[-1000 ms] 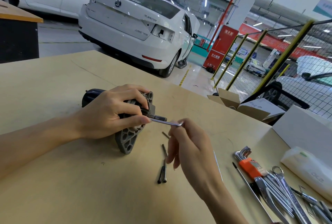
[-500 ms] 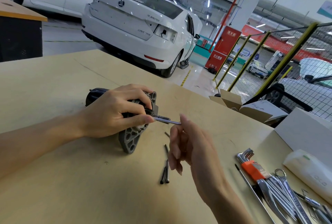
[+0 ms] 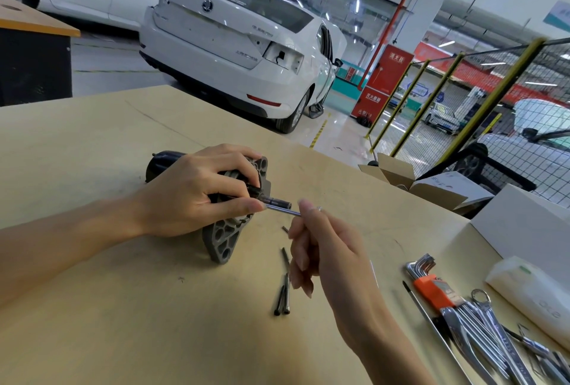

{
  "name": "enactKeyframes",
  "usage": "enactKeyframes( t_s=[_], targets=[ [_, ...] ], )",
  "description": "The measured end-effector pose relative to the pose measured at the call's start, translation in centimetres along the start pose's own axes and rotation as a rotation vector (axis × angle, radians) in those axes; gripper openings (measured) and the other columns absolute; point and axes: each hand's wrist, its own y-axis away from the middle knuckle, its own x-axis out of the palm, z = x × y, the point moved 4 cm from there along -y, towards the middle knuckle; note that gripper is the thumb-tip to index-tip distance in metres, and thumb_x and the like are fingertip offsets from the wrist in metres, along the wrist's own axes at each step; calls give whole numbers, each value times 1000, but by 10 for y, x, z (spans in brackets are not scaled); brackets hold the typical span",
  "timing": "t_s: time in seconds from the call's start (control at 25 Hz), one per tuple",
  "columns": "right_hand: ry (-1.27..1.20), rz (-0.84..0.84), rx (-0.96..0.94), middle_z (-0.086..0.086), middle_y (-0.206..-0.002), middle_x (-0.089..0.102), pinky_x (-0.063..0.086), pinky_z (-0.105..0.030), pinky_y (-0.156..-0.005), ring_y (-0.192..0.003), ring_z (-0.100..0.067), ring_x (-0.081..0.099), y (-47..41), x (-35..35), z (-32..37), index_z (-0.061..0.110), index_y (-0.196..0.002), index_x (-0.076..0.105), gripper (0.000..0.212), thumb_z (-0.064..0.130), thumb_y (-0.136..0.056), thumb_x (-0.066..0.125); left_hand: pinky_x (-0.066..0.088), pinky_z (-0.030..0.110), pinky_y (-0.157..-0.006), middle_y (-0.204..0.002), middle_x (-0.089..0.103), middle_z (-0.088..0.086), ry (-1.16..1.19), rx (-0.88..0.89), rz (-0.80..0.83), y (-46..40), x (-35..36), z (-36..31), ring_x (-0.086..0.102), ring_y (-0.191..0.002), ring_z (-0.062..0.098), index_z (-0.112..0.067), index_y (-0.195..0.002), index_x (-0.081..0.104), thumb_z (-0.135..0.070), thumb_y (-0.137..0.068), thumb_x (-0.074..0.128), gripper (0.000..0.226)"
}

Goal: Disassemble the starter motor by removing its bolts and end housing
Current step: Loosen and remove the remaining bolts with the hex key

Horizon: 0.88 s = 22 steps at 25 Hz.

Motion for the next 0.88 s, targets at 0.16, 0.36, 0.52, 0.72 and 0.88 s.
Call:
enactKeyframes(
  t_s=[0.16, 0.36, 0.52, 0.72, 0.88],
  targets=[
    [-1, 5, -8, -1, -48, 42, 33, -21, -38, -40, -16, 48, 0, -1, 0, 11, -72, 54, 37, 39, -95, 49, 45, 40, -104, -106, 68, -1, -1, 3, 5, 0, 0, -1, 51, -131, 18, -14, -78, 77, -38, -92, 57, 34],
    [5, 33, -32, -1, -48, 43, 33, -21, -38, -38, -15, 48, 1, 0, 2, 11, -72, 54, 36, 33, -99, 47, 45, 41, -103, -105, 68, 0, 5, -2, 1, 0, -1, -1, 52, -130, 20, -16, -77, 77, -37, -91, 58, 32],
    [50, 47, -72, 1, -48, 45, 34, -20, -39, -39, -14, 48, 2, 1, 4, 10, -75, 55, 33, 28, -101, 44, 45, 44, -103, -106, 68, -1, 0, -7, 14, 1, -1, -1, 52, -130, 21, -17, -77, 76, -38, -91, 59, 30],
    [245, -3, -240, 3, -50, 50, 36, -19, -44, -43, -12, 50, 3, -1, 5, 15, -81, 55, 30, 28, -104, 41, 46, 46, -102, -106, 68, -1, 0, -9, 18, 1, -1, -1, 52, -130, 21, -16, -78, 76, -38, -91, 60, 30],
    [445, -66, -369, 0, -51, 52, 39, -23, -48, -45, -15, 47, 3, -2, 6, 25, -86, 51, 24, 34, -105, 39, 46, 44, -103, -106, 68, -2, 3, -11, 8, 1, -1, -1, 52, -130, 19, -16, -77, 76, -39, -91, 58, 32]
  ],
)
